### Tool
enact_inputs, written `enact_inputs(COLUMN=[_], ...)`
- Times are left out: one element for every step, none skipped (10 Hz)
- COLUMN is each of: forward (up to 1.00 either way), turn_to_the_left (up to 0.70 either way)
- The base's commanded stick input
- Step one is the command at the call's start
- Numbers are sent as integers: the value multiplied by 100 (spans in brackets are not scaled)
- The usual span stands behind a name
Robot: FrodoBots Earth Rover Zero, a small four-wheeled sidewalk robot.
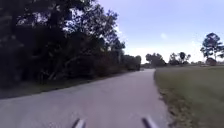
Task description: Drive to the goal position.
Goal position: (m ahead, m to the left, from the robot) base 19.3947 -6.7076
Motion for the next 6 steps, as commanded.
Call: enact_inputs(forward=[50,50,50,50,50,50], turn_to_the_left=[0,0,0,0,0,0])
